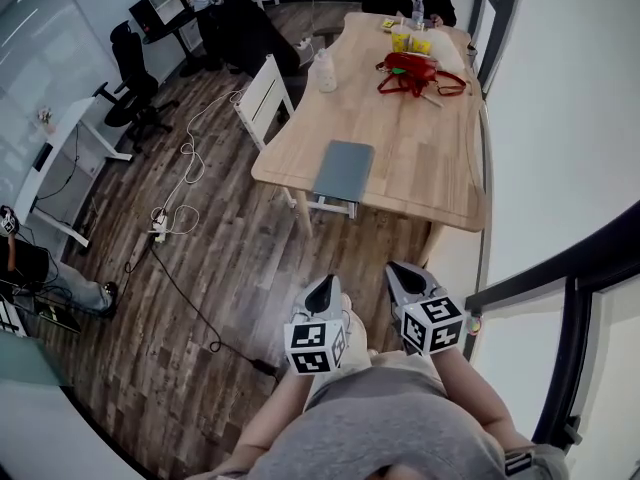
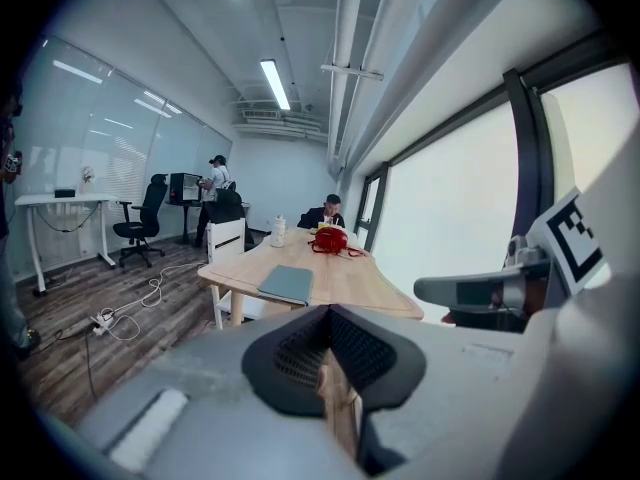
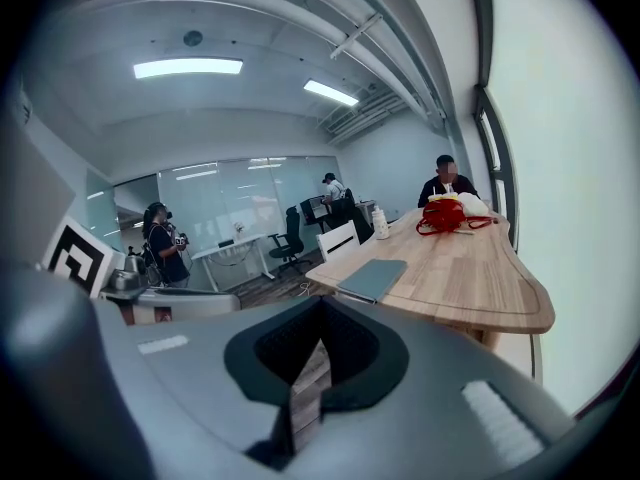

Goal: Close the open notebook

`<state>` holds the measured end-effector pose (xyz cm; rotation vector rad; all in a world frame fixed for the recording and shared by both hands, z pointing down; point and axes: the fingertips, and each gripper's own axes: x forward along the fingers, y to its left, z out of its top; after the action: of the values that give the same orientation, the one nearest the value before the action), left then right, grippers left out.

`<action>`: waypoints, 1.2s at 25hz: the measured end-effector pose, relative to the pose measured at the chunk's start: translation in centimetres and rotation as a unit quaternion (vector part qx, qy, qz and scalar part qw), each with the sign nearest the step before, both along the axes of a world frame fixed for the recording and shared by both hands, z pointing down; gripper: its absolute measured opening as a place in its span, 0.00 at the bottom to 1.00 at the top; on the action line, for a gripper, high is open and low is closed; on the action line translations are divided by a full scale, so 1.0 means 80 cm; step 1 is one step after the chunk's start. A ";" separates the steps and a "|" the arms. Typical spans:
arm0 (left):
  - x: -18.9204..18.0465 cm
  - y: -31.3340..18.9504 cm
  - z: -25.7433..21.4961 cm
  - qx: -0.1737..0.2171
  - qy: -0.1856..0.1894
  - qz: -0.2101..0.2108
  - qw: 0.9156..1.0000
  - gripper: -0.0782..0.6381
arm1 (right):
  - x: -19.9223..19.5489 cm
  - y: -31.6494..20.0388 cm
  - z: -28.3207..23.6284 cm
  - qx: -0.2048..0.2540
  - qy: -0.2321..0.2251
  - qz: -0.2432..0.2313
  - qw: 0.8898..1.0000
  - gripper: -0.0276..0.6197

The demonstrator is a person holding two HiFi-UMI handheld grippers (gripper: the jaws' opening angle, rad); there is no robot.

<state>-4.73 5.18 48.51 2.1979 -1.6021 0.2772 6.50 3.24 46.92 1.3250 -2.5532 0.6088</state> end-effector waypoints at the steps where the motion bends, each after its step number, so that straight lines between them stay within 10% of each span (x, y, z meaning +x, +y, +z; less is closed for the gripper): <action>1: 0.001 0.003 -0.001 0.001 0.000 0.001 1.000 0.12 | 0.002 0.004 0.001 -0.001 0.000 0.001 1.000 0.05; 30: -0.004 0.008 -0.010 0.010 0.000 0.006 1.000 0.12 | -0.007 0.013 -0.014 0.027 -0.008 -0.004 1.000 0.04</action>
<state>-5.03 5.82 47.70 2.2219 -1.6000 0.2670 5.95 4.29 45.78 1.3311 -2.6033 0.5547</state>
